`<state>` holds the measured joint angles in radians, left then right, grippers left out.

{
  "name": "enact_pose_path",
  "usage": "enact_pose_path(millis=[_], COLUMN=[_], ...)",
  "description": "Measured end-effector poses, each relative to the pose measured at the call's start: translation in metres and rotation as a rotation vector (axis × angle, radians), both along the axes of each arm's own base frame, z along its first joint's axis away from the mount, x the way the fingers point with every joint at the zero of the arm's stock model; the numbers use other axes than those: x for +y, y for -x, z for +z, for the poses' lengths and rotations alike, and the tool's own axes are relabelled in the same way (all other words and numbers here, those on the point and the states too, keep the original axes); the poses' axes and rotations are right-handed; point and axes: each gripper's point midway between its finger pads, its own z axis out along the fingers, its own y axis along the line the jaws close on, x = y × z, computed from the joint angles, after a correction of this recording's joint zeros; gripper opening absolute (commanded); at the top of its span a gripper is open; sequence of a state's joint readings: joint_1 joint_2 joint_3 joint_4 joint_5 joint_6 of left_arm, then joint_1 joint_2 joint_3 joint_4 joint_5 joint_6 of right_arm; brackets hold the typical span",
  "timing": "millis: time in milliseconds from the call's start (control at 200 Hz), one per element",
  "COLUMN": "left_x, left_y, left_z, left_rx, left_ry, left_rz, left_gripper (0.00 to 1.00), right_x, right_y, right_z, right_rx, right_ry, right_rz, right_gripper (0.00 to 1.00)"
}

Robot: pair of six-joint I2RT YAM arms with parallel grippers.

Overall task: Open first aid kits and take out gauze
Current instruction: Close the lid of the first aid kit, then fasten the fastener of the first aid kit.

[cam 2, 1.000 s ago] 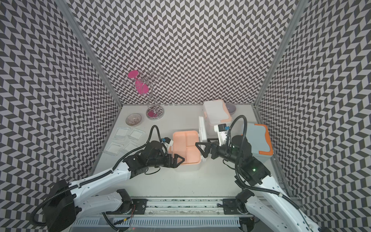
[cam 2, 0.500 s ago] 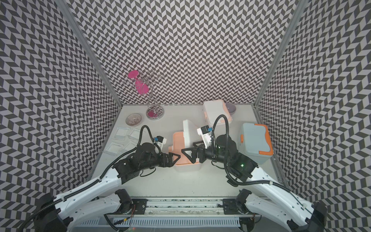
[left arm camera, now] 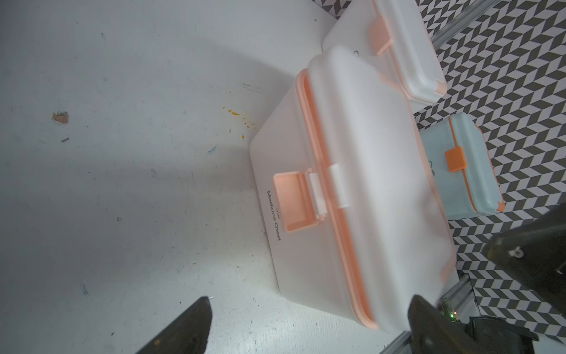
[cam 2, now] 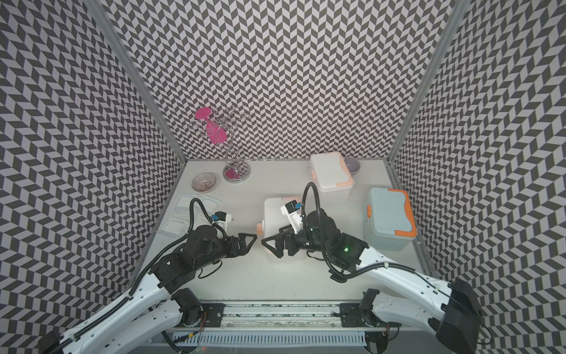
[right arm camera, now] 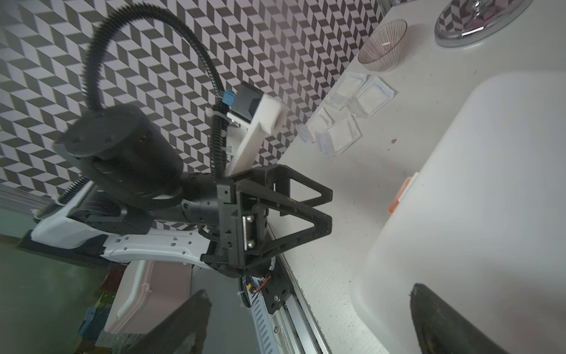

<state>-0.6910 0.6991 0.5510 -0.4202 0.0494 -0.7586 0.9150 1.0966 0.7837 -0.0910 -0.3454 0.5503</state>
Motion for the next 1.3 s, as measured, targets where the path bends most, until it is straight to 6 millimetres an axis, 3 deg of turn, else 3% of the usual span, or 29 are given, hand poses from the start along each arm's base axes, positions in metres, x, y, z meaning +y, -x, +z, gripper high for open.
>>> enact_pose_path(millis=[180,351,556,791,931,1092,1297], left_x=[-0.001,-0.012,-0.023,0.005,0.013,-0.007,-0.032], left_y=[0.000,0.000,-0.003,-0.032,-0.044,-0.034,-0.024], left_z=[0.001,0.005,0.008,-0.019,-0.029,-0.038,-0.015], left_rx=[0.001,0.002,0.007,0.076,0.100,0.142,0.085], left_ry=[0.007,0.046,0.103,0.134,0.214,0.341,0.427], left_rz=[-0.007,-0.056,-0.103,-0.002,0.017,-0.087,-0.231], left_gripper=[1.00,1.00,1.00,1.00,1.00,1.00,1.00], right_x=[-0.002,-0.022,-0.069,-0.112,-0.113,-0.101,-0.085], right_y=[-0.006,-0.017,-0.046,-0.083,-0.093,-0.094,-0.086], right_z=[-0.031,-0.020,0.010,-0.001,-0.020,-0.042,-0.054], right_rx=[0.052,0.006,-0.075,-0.080,-0.055,-0.012,0.010], right_ry=[0.092,0.112,0.085,0.154,0.203,0.235,0.215], right_rz=[-0.032,-0.151,-0.359,-0.503,-0.484,-0.412,-0.307], right_gripper=[1.00,1.00,1.00,1.00,0.95,0.93,0.91])
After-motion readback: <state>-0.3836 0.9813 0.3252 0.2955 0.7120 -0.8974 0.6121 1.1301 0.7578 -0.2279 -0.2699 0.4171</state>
